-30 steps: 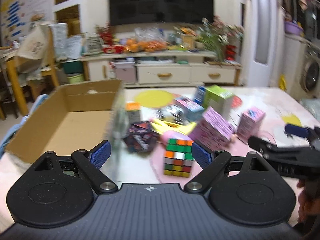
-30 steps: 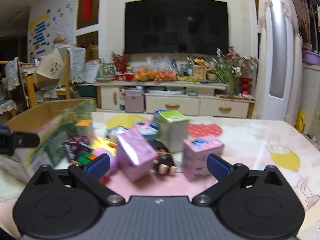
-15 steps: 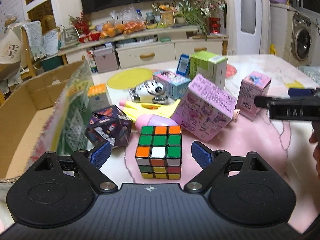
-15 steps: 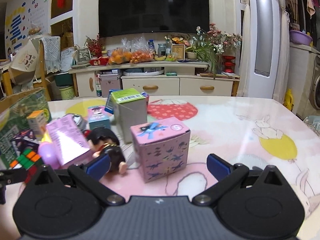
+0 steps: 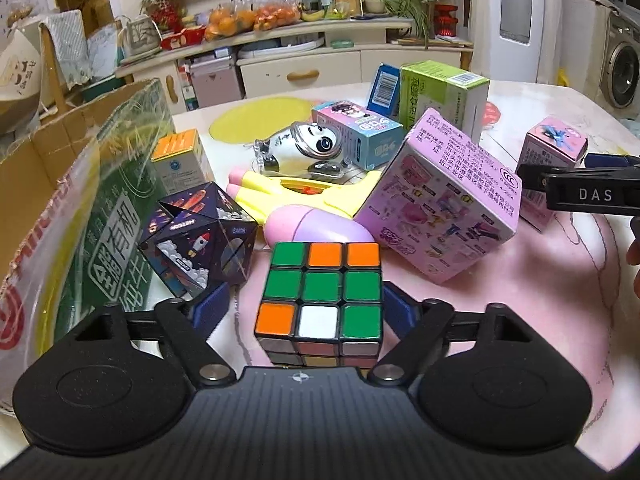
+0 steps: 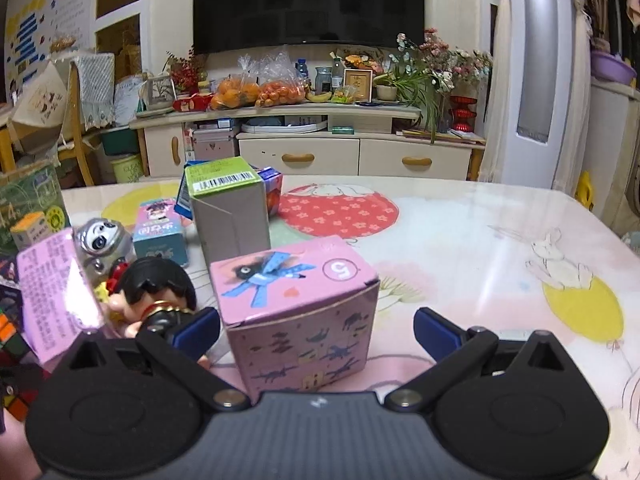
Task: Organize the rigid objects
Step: 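Close the left tool on the Rubik's cube while the right tool grasps the pink gift box, then carry the cube in the left tool while the right tool carries the gift box to the cardboard box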
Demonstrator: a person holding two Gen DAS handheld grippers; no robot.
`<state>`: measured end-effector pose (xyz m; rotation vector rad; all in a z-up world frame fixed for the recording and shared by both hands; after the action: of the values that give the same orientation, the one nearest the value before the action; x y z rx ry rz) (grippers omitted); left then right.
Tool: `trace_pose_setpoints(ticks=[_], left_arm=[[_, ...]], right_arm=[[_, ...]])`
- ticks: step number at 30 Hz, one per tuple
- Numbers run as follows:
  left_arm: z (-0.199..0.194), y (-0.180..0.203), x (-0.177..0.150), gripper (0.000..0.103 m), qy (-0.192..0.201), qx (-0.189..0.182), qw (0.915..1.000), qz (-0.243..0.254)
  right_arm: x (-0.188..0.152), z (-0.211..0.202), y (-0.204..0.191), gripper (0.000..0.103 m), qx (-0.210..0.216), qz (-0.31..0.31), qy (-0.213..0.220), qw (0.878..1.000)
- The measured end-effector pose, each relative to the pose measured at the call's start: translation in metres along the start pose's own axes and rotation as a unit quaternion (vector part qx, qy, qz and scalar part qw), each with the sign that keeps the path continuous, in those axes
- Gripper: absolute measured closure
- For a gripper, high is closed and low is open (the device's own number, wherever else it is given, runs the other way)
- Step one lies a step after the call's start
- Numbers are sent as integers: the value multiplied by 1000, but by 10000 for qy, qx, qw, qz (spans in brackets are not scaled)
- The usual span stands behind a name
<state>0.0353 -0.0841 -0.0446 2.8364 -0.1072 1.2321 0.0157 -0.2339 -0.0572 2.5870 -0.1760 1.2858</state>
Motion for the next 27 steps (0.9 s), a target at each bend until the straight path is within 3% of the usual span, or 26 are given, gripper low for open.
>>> trace_pose_setpoints(ticks=[3,7,8,16,27], left_arm=[[2,3,-3,23,-90,-29,9999,45],[3,5,-4,37,-160,-69,9998,22],[3,4,-4,38,-175,-77,9998,-18],[6,0,1,39,-318,-40,9988,-371],[-8,-6,7,39,-158,-220,9988,-397]], right_arm=[[0,1,2,4,84,109,-9,9999],[0,5,0,23,129,76,-104,9998],[0,6,-1,28,126,57,-137,9998],[-1,5,0,29,131,105,-158,9997],[-1,-23,-12,29,24,-58,-117,9999]])
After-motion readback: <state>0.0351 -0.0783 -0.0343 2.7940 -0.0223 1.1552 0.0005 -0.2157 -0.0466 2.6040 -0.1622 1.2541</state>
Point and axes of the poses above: each gripper's, at about its wrist camera, not at the fingertips, and z roughly the way its jaws point, y to its right, x to its top, the point moved 6 cm from there along z, roughly the way its jaws point, and after that the axes turned 13 degrees about -z, right-handed, at the moved point
